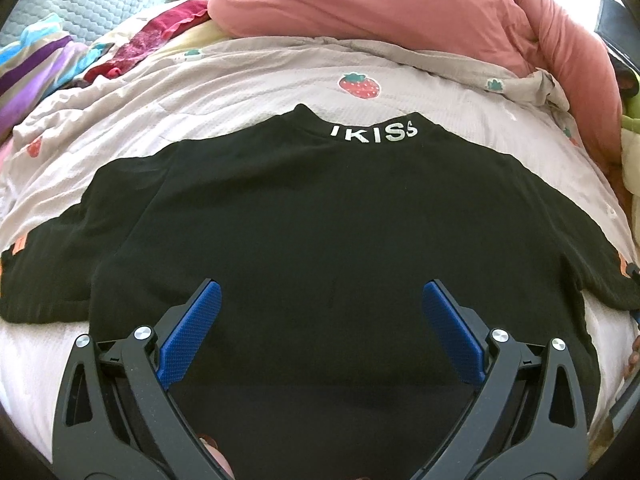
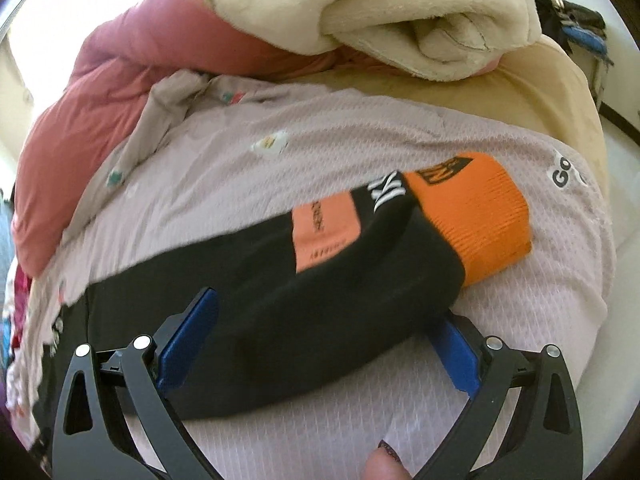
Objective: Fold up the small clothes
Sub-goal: 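Carry the held sleeve with the right tool across the shirt body toward the collar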
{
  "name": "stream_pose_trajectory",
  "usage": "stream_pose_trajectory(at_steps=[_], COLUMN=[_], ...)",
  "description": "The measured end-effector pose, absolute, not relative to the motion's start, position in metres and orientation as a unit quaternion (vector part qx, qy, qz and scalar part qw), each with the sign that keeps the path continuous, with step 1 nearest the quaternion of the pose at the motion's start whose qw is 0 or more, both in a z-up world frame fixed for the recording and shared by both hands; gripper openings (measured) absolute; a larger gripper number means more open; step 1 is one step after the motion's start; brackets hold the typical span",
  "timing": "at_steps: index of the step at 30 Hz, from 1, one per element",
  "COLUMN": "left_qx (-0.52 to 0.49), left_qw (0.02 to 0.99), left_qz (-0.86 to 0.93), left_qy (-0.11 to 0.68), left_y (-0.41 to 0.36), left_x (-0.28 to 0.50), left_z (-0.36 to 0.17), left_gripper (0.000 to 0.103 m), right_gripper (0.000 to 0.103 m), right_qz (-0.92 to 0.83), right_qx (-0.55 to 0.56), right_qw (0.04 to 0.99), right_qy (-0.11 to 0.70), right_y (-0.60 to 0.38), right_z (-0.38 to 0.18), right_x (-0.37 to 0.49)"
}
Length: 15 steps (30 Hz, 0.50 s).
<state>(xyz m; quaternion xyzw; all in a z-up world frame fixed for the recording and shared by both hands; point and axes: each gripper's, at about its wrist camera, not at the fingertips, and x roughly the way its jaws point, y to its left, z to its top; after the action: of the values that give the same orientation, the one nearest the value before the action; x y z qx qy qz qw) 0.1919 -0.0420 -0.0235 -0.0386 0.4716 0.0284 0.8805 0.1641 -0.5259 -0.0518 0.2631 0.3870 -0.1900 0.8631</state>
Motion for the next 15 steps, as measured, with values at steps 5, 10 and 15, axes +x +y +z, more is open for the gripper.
stream_pose_trajectory(at_steps=[5, 10, 15], left_qx=[-0.039, -0.039, -0.048], left_qw=[0.879, 0.878, 0.883], left_qz=[0.026, 0.023, 0.015], left_qy=[0.474, 0.476, 0.467], left_y=[-0.043, -0.043, -0.042], left_x=[0.199, 0.202, 0.201], left_z=[-0.026, -0.027, -0.020], left_gripper=[0.095, 0.095, 0.095], right_gripper=[0.059, 0.025, 0.016], right_qz=[-0.204, -0.186, -0.158], right_qx=[0.271, 0.266, 0.257], right_qw=[0.868, 0.885, 0.899], right_qy=[0.364, 0.335, 0.317], right_y=[-0.532, -0.533, -0.526], right_z=[-0.049, -0.044, -0.033], right_x=[0.168, 0.160, 0.154])
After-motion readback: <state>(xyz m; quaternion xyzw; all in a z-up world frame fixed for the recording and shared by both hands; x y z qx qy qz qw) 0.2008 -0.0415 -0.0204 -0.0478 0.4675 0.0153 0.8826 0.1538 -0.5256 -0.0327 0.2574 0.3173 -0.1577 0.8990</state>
